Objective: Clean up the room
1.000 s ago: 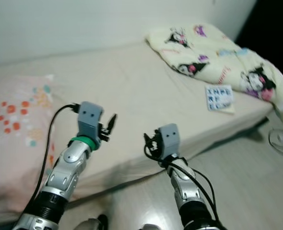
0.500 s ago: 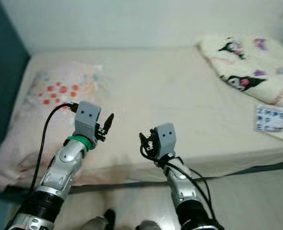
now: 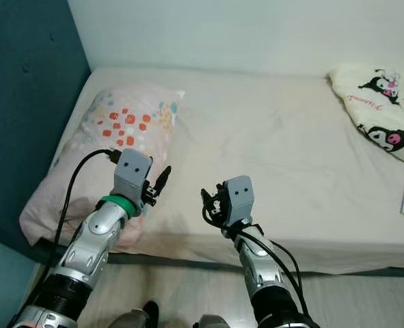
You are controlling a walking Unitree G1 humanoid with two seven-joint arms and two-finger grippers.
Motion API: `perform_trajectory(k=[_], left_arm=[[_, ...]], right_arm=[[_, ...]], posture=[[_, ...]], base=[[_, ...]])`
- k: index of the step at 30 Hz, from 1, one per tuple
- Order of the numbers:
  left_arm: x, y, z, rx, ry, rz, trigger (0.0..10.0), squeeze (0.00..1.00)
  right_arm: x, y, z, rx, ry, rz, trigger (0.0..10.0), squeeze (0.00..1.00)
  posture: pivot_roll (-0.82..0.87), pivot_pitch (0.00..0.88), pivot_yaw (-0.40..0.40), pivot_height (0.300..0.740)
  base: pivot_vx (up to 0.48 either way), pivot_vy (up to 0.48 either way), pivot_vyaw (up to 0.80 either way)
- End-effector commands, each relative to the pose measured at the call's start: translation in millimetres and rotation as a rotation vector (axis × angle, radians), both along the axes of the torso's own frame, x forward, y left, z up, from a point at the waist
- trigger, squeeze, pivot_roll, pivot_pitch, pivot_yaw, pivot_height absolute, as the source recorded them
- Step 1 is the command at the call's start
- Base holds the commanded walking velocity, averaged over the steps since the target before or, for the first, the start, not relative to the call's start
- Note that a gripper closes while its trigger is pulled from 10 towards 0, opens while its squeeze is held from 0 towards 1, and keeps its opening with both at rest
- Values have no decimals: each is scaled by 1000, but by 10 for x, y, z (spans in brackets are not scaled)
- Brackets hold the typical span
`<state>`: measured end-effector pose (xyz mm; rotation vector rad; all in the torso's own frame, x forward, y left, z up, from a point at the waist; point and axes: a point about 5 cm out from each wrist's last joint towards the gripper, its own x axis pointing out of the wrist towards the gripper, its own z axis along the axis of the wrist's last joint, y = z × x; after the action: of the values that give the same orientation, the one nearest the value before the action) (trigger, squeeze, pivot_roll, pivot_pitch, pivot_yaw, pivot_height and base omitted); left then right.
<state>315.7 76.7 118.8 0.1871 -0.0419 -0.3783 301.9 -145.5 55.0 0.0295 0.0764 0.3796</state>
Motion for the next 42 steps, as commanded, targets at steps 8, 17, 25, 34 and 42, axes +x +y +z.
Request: perform_trajectory(k=[8,17,25,34,42], left_arm=[[-1,-46,-36,19,3,-21,10000,0],[1,-39,-60,22,10,-12,10000,0],[10,-33,-70,24,11,-6,10000,0],[14,-32,-81,25,13,-3,10000,0],[8,-36,-88,24,14,-7,10000,0]], right_arm=[[-36,-31,-53,2,28,-13,10000,0],[-39,-37,-55,2,28,-14,10000,0],[-37,-30,-52,3,29,-10,10000,0],[-34,-31,-50,0,29,-6,10000,0],[-40,-33,-53,-2,30,-7,10000,0]], posture=[[-73,0,17,735],[-71,1,16,735],[-73,0,16,735],[-75,0,15,735],[-80,0,17,735]], base=[[0,-472,0],[0,-472,0],[0,-461,0],[0,-450,0],[0,-446,0]])
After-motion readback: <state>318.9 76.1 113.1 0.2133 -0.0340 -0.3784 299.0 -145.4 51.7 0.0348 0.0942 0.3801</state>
